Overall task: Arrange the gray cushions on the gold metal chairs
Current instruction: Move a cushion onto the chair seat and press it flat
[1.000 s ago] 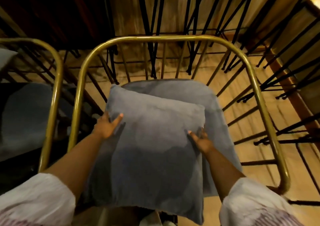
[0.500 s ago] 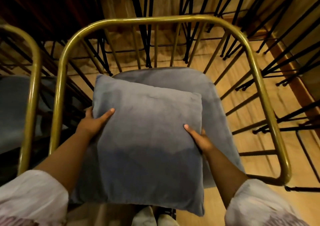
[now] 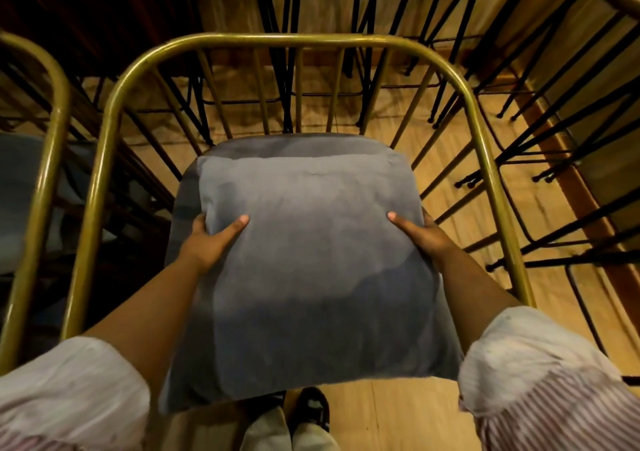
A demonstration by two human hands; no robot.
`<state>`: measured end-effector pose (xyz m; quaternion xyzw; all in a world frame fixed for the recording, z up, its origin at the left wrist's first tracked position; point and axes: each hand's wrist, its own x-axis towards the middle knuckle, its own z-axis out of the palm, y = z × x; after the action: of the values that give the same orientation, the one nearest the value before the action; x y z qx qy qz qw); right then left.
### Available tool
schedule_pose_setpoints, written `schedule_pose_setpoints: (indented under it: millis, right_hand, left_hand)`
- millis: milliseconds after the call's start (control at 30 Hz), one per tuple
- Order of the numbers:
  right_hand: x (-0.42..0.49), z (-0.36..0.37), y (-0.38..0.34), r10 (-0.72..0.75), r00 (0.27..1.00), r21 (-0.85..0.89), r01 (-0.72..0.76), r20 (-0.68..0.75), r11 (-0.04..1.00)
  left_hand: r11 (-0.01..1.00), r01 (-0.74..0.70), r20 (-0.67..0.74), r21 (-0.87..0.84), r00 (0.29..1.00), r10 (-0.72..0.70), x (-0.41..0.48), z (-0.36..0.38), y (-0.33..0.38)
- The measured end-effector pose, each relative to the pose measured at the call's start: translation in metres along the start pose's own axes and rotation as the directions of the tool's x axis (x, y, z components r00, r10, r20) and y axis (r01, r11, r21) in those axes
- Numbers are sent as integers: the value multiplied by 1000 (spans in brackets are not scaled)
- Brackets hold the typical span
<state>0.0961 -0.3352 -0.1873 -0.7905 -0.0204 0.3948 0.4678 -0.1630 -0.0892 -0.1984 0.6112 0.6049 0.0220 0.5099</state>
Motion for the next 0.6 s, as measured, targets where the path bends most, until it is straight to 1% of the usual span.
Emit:
schedule_pose_setpoints:
  millis: [167, 300, 433, 600]
  right_hand:
    - [5, 1, 11, -4, 1000, -45, 5, 22, 999]
    - [2, 8, 28, 12, 1000, -54, -11, 22, 998]
    - [1, 11, 40, -17, 999, -92, 20, 29, 996]
    - [-1, 10, 39, 17, 999, -138, -12, 30, 990]
  left_hand:
    - [1000, 22, -12, 6, 1000, -22, 0, 7, -16]
    - [998, 62, 18, -4, 998, -62, -3, 12, -28]
    - [996, 91, 34, -16, 995, -90, 0, 14, -34]
    - [994, 108, 40, 12, 993, -108, 1, 12, -37]
